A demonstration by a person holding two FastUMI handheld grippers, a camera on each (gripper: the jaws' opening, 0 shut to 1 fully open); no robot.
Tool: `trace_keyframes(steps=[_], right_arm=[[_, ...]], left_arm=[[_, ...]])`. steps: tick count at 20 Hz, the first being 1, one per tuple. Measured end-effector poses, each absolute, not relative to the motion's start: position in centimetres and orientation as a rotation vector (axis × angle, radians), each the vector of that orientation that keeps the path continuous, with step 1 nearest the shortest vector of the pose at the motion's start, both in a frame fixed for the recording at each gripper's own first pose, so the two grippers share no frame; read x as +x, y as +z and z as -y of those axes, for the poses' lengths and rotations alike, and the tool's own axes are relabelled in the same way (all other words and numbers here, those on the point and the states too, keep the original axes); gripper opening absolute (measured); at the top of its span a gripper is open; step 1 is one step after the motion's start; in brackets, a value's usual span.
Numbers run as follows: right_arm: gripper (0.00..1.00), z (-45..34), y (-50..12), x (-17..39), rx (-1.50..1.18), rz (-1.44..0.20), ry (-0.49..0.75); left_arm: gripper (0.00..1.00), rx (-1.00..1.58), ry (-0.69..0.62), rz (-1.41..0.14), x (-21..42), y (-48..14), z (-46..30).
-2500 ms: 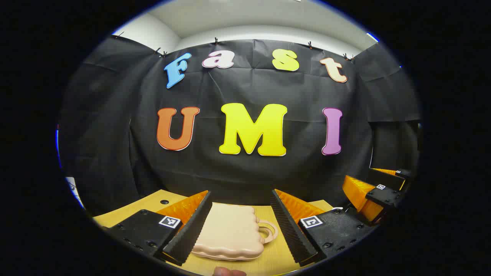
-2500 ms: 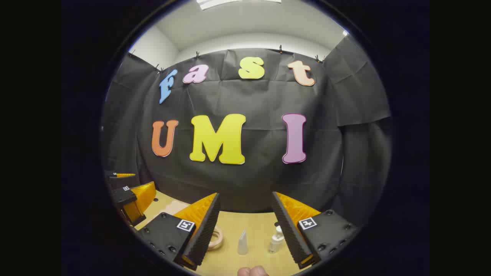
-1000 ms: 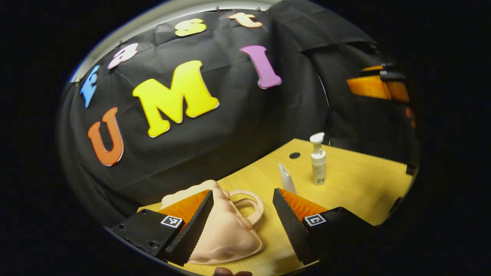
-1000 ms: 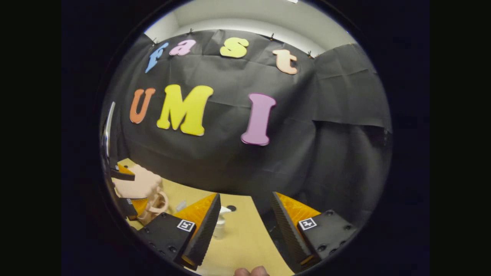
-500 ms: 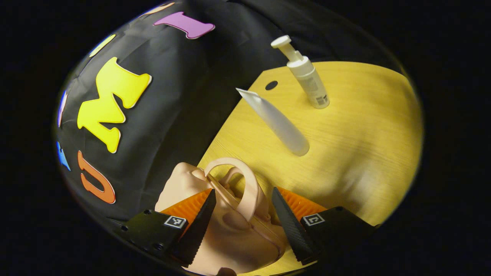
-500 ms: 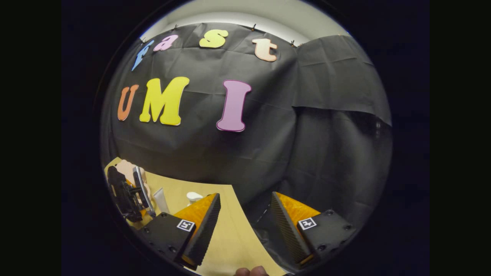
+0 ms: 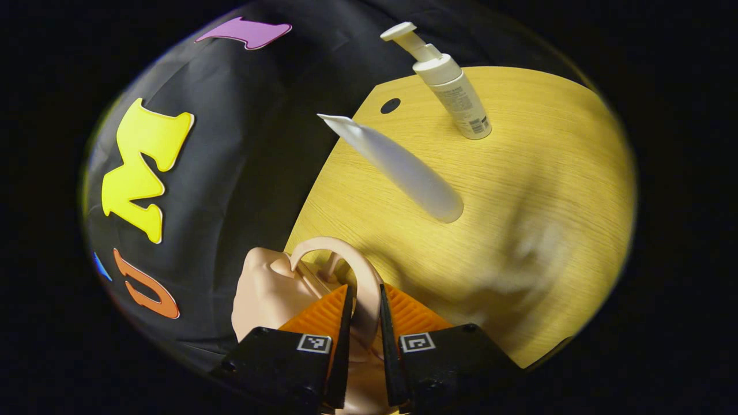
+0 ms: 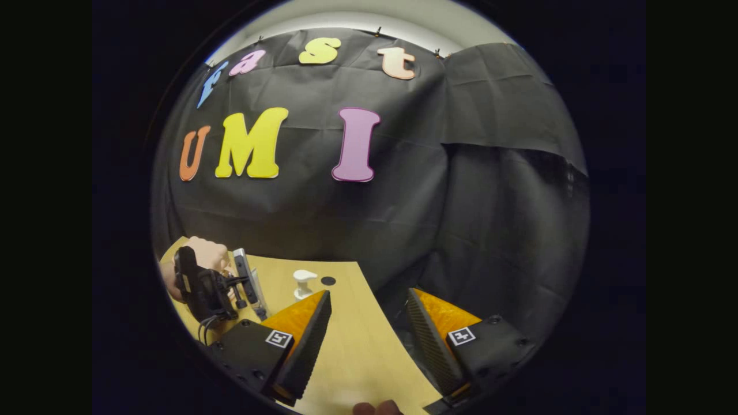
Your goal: First open the suitcase, pack the skin care products into it, and then close the suitcase.
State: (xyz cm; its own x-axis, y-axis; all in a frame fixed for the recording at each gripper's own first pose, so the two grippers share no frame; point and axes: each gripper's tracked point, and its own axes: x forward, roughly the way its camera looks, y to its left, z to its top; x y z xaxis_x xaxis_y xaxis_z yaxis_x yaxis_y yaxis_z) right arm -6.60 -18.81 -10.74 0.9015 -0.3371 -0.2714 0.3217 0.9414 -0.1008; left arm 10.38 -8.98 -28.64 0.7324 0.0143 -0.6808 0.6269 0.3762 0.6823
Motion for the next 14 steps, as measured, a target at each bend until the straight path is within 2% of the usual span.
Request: trace_keyframes(steps=[7, 14], right_arm=[[0.79, 18.2, -9.1, -7.4, -0.071, -0.241, -0.338], [0.79, 14.8, -8.4, -7.1, -0.072, -0.226, -0.276]], left_arm=[[0.13, 1.023, -0.406, -0.647, 9.5, -25.7, 8.6], [0.11, 0.824, -0.355, -0.562, 9.4, -19.2, 7.1]])
